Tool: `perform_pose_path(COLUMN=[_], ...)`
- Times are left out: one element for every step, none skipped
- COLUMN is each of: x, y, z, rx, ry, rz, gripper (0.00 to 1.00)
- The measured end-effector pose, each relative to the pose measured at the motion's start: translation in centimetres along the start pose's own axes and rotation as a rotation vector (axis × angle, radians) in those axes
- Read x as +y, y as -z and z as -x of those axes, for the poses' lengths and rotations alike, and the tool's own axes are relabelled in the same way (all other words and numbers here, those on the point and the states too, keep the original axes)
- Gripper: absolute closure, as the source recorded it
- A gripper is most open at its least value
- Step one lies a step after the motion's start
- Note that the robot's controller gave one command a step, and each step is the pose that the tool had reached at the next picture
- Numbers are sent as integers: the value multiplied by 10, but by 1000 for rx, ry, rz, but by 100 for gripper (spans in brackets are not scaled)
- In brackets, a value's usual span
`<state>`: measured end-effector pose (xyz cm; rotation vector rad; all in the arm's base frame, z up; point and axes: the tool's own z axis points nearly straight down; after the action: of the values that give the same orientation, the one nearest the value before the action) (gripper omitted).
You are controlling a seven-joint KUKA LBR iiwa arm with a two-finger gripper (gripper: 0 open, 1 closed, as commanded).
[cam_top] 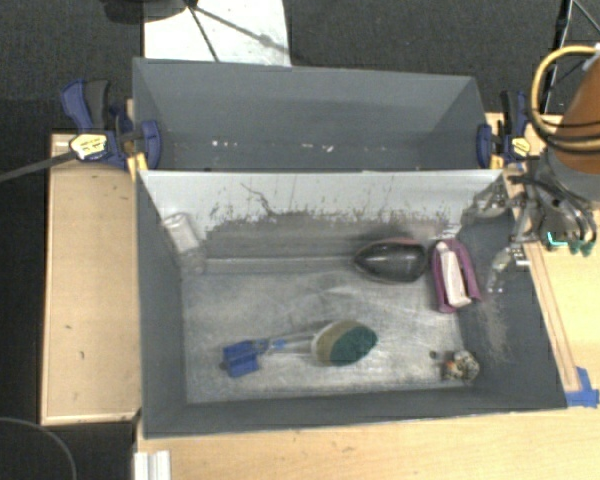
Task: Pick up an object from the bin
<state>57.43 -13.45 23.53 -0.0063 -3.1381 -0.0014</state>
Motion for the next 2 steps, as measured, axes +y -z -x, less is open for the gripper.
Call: perform_pose_path(x=[33,53], y=[-132,-158], z=[16,7], rx=[-4,-7], ry=[-219,-406], rz=[0,0], gripper=[0,0])
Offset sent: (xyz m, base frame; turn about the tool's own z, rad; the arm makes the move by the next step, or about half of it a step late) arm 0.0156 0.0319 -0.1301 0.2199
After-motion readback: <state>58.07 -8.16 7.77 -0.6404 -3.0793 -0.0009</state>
